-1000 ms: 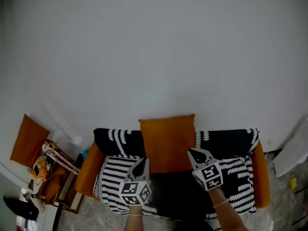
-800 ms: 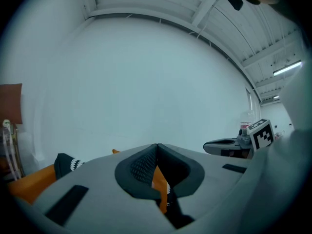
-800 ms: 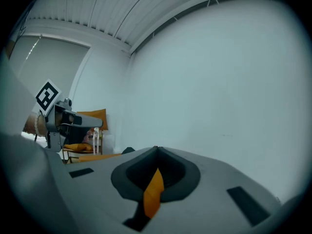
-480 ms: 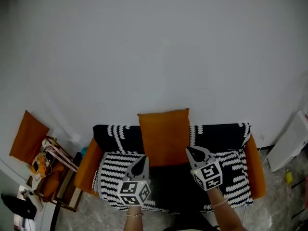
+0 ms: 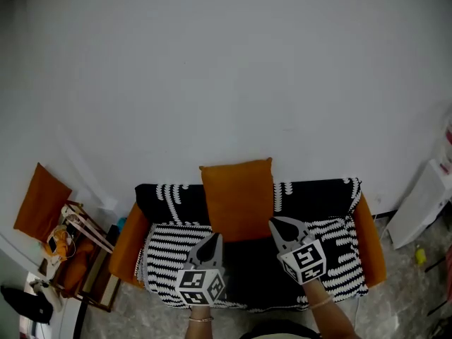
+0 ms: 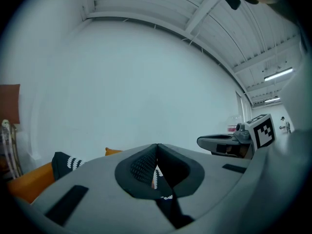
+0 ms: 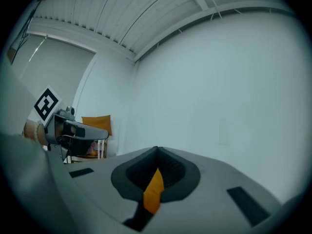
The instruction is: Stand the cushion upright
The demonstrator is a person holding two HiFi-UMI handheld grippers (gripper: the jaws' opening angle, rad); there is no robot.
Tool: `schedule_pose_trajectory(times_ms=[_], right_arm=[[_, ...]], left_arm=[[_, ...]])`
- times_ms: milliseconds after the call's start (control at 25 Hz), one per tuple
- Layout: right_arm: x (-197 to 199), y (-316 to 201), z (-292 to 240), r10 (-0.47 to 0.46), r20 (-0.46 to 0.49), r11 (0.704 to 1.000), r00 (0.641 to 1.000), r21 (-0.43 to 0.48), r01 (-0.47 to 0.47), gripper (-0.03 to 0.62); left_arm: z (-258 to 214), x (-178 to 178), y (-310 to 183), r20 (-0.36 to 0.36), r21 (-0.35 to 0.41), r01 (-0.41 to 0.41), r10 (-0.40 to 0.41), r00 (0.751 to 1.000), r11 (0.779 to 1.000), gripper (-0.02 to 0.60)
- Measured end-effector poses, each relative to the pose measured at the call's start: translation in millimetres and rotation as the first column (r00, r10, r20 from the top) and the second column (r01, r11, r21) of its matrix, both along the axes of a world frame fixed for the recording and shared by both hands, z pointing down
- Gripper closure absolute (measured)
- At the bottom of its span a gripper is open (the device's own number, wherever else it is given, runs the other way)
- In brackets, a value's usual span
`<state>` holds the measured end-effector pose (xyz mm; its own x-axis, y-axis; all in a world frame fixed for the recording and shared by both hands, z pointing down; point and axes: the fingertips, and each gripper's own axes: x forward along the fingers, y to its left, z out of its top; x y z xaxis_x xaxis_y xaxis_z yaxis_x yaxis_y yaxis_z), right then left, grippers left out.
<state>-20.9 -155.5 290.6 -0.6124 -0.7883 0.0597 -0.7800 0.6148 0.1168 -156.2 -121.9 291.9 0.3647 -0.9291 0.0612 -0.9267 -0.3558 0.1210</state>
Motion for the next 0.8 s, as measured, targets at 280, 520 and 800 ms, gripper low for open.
schedule_pose_trajectory(times_ms=[280, 520, 800], right_arm=[[11, 29, -12, -0.025, 0.013, 0.999, 1.000, 0.021, 0.025, 0.586], [31, 60, -23, -0.058, 0.032, 0.998, 0.998, 0.033, 0.057, 0.586], [61, 93, -33, -0.075, 0.053, 0.996, 0.996, 0.053, 0.073, 0.586]], left_arm=[[-15, 23, 25, 0.024, 0.020, -0.011, 0.010, 1.000, 1.000, 0.563], [-25, 48, 52, 0.018, 0.030, 0.012, -0.013, 1.000, 0.999, 0.563], [-32, 78, 89, 0.021, 0.043, 0.035, -0.036, 0.999, 0.998, 0.561]])
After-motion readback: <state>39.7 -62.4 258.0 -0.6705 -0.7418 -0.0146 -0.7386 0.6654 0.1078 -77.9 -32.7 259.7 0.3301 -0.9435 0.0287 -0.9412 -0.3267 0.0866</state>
